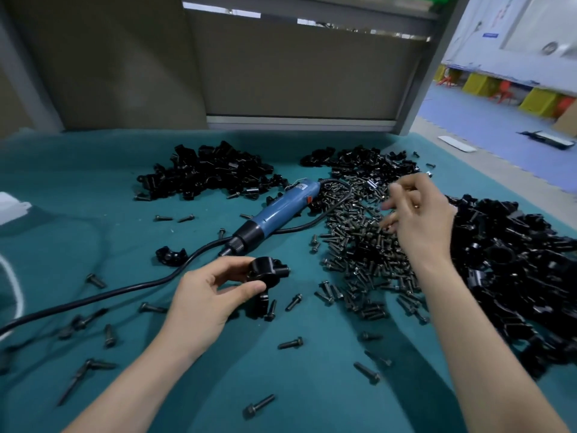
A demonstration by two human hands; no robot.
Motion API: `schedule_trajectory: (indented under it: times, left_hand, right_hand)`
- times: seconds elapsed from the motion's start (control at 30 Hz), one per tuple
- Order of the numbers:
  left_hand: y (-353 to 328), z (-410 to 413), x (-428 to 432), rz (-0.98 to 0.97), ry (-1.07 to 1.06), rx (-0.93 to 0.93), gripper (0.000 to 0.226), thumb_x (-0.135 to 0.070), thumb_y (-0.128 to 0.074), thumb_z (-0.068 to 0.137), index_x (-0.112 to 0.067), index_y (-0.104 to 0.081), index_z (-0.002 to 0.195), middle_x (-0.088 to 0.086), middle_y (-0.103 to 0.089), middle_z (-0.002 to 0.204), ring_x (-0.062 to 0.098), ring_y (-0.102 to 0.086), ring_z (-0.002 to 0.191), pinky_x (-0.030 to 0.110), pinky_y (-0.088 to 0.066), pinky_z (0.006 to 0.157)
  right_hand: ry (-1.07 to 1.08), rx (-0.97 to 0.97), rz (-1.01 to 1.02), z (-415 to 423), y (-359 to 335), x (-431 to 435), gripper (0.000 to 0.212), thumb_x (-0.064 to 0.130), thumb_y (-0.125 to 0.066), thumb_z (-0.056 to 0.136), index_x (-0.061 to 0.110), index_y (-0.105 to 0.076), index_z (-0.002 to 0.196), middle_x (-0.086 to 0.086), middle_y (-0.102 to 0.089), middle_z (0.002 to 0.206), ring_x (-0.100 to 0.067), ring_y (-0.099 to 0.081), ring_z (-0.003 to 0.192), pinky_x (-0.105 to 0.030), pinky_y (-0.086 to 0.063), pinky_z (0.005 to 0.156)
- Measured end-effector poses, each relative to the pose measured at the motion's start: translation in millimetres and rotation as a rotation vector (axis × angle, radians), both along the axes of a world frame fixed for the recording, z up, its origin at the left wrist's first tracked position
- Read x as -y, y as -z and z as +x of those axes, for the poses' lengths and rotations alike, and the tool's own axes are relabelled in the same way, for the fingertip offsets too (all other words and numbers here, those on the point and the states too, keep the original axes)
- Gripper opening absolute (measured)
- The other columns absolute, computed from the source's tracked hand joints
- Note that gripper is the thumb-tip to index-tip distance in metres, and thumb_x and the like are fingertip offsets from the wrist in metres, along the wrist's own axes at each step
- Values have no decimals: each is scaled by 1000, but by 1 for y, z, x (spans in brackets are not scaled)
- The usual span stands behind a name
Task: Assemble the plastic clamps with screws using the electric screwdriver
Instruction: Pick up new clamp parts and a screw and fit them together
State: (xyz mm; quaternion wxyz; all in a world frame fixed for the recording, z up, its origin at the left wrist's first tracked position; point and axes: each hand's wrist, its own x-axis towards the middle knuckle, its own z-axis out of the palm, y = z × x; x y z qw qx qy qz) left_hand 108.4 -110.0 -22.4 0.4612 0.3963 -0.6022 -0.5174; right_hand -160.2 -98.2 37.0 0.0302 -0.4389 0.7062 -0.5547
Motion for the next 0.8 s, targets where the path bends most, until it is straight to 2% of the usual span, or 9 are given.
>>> schedule_trajectory:
  times: [0.07, 0.17, 0.27, 0.37, 0.47, 0.53, 0.6, 0.73, 0.8]
  left_hand:
    - [0, 1, 0, 10, 8, 0, 30, 3, -77, 70, -23, -74, 86, -5, -76, 87, 1, -68, 77, 7, -48, 69]
    - [1, 1, 1, 2, 17, 14, 30, 3, -78, 70, -23, -74, 85, -7, -76, 85, 2, -68, 77, 9, -50, 70]
    - [0, 1, 2, -31, 20, 46, 30, 1, -79, 71, -25, -74, 85, -8, -75, 86, 3, -67, 78, 10, -49, 72]
    - [1, 1, 2, -84, 13, 99, 29, -5, -81, 71, -31, -73, 83, -10, -74, 84, 3, -67, 78, 10, -48, 74]
    - [3, 1, 4, -98, 8, 131, 27, -7, -81, 71, -30, -71, 81, -9, -73, 81, 4, -67, 78, 13, -49, 75]
    - [4, 1, 4, -111, 10, 136, 25, -8, -81, 72, -29, -70, 80, -9, -73, 79, 5, -67, 78, 15, -49, 75]
    - [5, 1, 5, -148, 10, 146, 24, -7, -81, 72, -27, -70, 79, -8, -73, 78, 6, -67, 77, 14, -48, 74]
    - [7, 2, 7, -165, -4, 159, 24, -6, -82, 70, -25, -68, 73, -8, -73, 75, 0, -64, 70, 9, -44, 67]
    - [8, 2, 7, -152, -23, 169, 28, -7, -82, 71, -31, -67, 69, -15, -72, 73, -8, -63, 68, 6, -43, 64]
  right_hand:
    - [-244, -33, 116, 29, -11, -9, 9, 14, -63, 93, 19, -67, 86, 0, -68, 65, -9, -63, 48, -17, -50, 49]
    - [-532, -198, 405, 70, -22, -16, 15, 5, -61, 93, 14, -73, 95, 6, -69, 65, -1, -67, 57, -9, -52, 64]
    - [-707, -407, 472, 101, -31, -19, 14, 6, -61, 93, 18, -68, 92, 18, -60, 66, 1, -64, 60, -9, -49, 68]
    - [-761, -642, 508, 117, -38, -14, 7, 11, -63, 91, 15, -69, 93, 14, -55, 69, -4, -52, 65, -22, -46, 75]
    - [-800, -718, 570, 126, -39, -10, 11, 14, -63, 93, 13, -73, 98, 3, -53, 96, -12, -52, 88, -29, -42, 89]
    - [-792, -786, 637, 132, -38, -9, 15, 17, -59, 95, 14, -71, 102, 1, -48, 104, -19, -53, 100, -34, -41, 93]
    - [-798, -857, 690, 136, -39, -7, 17, 17, -56, 97, 15, -70, 105, -1, -48, 107, -22, -53, 105, -34, -41, 91]
    - [-802, -1044, 743, 147, -45, -2, 15, 12, -53, 96, 14, -66, 105, -4, -50, 107, -20, -51, 98, -28, -35, 73]
    - [-838, -1038, 752, 150, -48, -1, 11, 9, -58, 91, 13, -63, 100, -7, -57, 106, -22, -54, 94, -32, -42, 73]
